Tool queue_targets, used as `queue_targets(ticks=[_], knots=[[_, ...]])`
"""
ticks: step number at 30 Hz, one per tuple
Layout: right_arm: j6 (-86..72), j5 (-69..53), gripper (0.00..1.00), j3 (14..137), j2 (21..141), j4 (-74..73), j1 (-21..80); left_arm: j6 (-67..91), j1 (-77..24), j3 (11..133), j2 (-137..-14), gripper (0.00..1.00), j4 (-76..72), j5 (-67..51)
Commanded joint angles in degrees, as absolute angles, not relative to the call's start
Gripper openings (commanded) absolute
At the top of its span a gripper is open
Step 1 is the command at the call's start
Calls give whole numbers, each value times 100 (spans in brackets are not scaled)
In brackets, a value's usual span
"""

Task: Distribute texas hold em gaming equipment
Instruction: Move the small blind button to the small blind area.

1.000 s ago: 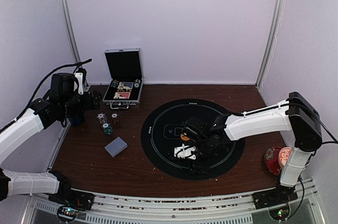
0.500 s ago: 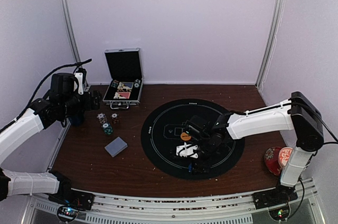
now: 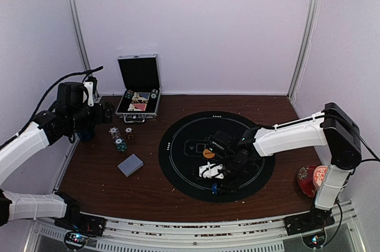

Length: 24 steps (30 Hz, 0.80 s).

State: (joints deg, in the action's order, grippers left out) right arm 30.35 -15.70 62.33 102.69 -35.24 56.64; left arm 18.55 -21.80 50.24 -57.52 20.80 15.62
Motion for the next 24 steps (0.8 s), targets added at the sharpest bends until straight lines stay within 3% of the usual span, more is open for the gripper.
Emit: queue_targets(ticks=[1, 12, 24], knots=[[3175, -1863, 59, 6231, 10370, -3979, 5684, 1813, -2142, 4999, -5692, 98, 1828, 1620], [3489, -2207, 51, 6216, 10319, -4319, 5879, 1802, -2140, 5001, -5692, 98, 1828, 1618], [3540, -2206, 51, 6195, 10287, -4370, 6037, 1806, -2144, 5001, -5695, 98, 1823, 1630]])
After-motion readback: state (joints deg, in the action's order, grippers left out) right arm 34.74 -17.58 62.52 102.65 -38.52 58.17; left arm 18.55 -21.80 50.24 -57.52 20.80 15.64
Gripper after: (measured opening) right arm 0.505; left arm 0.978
